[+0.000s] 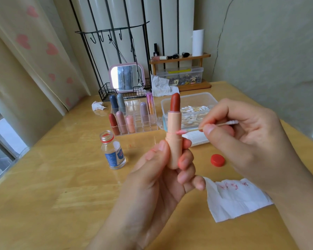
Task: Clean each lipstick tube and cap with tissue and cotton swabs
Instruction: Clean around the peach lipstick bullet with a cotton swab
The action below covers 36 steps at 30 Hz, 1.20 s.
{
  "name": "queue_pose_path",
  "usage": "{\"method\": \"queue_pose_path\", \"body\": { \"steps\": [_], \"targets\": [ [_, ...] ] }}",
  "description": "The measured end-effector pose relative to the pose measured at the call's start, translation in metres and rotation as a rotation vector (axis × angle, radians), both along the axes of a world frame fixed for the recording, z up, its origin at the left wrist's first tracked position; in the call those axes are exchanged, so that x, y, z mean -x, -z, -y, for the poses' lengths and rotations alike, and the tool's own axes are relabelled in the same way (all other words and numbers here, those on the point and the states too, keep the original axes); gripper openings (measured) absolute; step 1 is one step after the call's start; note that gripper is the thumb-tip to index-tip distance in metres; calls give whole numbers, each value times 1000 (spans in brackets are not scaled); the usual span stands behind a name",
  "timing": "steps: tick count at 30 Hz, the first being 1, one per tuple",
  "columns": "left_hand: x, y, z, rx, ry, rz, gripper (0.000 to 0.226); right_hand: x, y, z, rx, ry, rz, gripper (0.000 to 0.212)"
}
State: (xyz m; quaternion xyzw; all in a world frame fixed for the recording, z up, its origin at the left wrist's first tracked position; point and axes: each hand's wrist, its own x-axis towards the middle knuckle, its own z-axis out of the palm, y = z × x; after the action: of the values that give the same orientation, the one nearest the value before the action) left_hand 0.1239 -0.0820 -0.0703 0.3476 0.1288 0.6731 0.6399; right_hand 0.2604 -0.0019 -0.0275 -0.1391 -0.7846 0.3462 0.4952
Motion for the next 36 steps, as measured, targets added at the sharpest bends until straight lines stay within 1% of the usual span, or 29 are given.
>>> {"method": "queue_pose_path", "body": {
  "steps": [2,6,7,10,14,16,18,21,27,30,33,36],
  "targets": [
    [-2,2,-1,-7,-128,-78,30,2,-1,3,-54,55,13,11],
    [-5,3,0,35,-392,-266,25,10,-3,11,-301,168,84,14],
    [-6,3,1,38,-436,-300,25,9,-3,11,-311,182,83,14],
    [-6,3,1,46,-519,-351,19,3,-2,8,-228,176,40,14],
    [-5,1,2,36,-533,-379,24,9,0,9,-222,166,70,14],
    [-6,0,2,41,-536,-378,22,12,2,10,-204,127,70,13],
    [-7,-2,2,47,-550,-369,17,11,3,9,-133,107,61,14],
    [-8,-5,3,53,-561,-353,17,6,2,5,-28,107,55,16],
    [-8,-5,4,61,-563,-359,19,11,5,8,-45,48,61,17],
    [-8,-5,4,59,-548,-352,20,7,3,4,9,71,60,18],
    [-8,-5,4,53,-537,-347,20,4,1,3,17,69,48,17],
    [-8,-5,4,58,-525,-342,20,9,2,8,38,-13,34,13]
  ]
}}
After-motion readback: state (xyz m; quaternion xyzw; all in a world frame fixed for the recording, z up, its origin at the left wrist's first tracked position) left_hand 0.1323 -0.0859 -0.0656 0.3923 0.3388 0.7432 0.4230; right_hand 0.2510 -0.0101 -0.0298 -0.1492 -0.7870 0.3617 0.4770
